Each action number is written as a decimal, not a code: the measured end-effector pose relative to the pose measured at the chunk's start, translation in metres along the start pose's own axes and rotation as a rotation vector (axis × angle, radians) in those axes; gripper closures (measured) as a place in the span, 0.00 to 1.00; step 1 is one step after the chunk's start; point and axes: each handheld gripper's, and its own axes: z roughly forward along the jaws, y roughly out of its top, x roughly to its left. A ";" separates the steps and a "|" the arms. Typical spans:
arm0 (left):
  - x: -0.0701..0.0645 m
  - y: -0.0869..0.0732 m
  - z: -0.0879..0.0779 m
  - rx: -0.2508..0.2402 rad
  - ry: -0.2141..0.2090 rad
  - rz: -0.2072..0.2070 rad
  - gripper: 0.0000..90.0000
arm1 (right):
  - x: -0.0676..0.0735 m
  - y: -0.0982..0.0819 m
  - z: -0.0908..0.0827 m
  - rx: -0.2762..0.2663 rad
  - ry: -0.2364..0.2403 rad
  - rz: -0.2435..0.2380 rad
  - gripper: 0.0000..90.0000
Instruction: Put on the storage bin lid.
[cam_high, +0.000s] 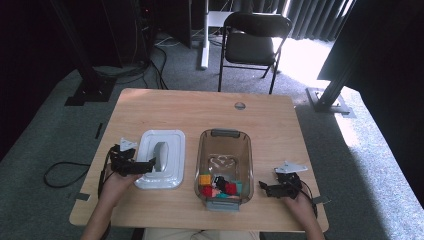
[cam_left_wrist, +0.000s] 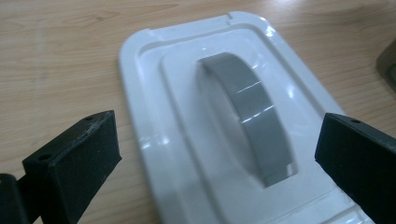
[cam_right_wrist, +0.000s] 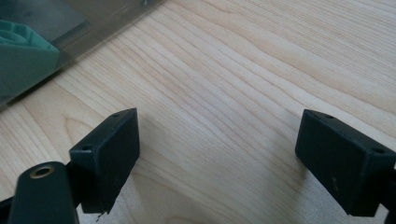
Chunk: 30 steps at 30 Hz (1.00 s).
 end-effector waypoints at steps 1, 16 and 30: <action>-0.002 0.001 0.003 0.001 -0.002 0.002 0.01 | 0.000 0.000 0.000 0.000 0.000 0.000 0.15; -0.019 0.008 0.038 0.041 -0.040 0.032 0.23 | 0.001 0.000 0.000 0.001 -0.006 0.004 0.15; -0.012 0.005 0.046 0.064 -0.061 -0.011 0.61 | 0.006 0.002 0.001 0.000 0.007 -0.013 0.15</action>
